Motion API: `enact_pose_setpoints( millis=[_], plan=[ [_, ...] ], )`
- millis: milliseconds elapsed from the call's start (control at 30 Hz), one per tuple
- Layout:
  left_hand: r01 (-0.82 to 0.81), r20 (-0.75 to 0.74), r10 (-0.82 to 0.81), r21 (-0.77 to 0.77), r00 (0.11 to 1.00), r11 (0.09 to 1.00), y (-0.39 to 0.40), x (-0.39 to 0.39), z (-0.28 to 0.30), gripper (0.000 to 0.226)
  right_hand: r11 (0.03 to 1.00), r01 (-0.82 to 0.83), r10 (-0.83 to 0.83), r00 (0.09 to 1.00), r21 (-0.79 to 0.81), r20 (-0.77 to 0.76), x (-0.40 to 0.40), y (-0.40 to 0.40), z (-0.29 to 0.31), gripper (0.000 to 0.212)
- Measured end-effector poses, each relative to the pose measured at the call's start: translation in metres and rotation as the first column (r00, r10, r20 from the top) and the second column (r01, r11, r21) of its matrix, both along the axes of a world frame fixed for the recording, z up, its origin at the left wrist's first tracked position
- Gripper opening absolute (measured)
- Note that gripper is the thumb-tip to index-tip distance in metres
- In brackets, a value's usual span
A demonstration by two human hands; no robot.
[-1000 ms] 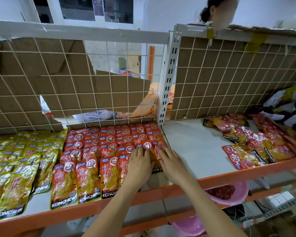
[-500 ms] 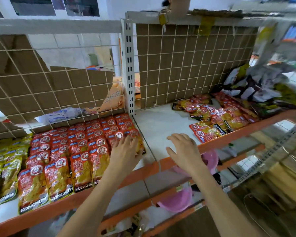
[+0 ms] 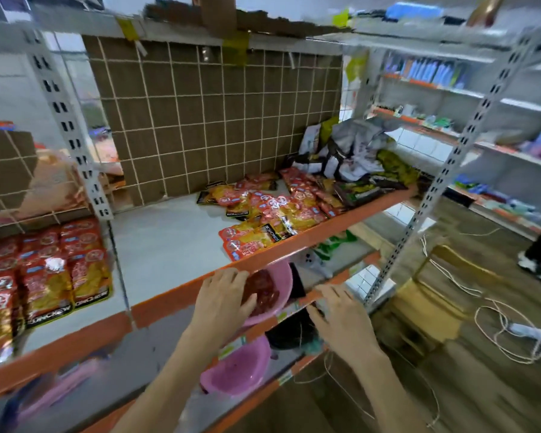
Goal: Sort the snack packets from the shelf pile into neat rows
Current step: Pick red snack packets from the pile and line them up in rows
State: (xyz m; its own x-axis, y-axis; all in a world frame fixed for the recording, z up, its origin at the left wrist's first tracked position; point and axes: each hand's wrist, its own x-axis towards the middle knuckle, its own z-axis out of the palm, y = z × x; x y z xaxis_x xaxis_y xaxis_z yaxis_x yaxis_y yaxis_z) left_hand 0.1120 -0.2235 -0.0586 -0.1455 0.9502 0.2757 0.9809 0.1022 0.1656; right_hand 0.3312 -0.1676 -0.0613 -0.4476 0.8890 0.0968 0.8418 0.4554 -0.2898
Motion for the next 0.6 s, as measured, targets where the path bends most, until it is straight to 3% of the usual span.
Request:
enact_pose_setpoints(
  millis=[67,167,233,367,600],
  plan=[
    [0.012,0.042,-0.011,-0.032,0.999,0.999,0.016,0.02,0.001,0.041,1.0,-0.018,0.018,1.0,-0.003,0.022,0.022,0.01,-0.006,0.058],
    [0.044,0.114,-0.039,-0.041,0.993,0.998,0.04,0.043,0.002,0.061,0.999,0.015,-0.016,1.0,-0.04,-0.022,0.044,0.026,-0.005,0.041],
    [0.045,0.135,-0.036,-0.067,0.99,0.997,0.056,0.05,0.005,0.056,0.999,0.0,-0.003,0.998,-0.054,-0.058,0.051,0.039,-0.003,0.037],
    [0.044,0.221,-0.048,0.021,0.974,0.999,0.096,0.046,0.011,0.047,0.996,-0.039,0.028,0.99,-0.079,-0.141,0.045,0.081,0.004,0.038],
    [-0.124,0.29,0.106,0.045,0.951,0.991,0.18,0.0,0.027,0.045,0.99,-0.139,0.13,0.972,-0.033,-0.196,0.0,0.176,0.023,0.033]
  ],
)
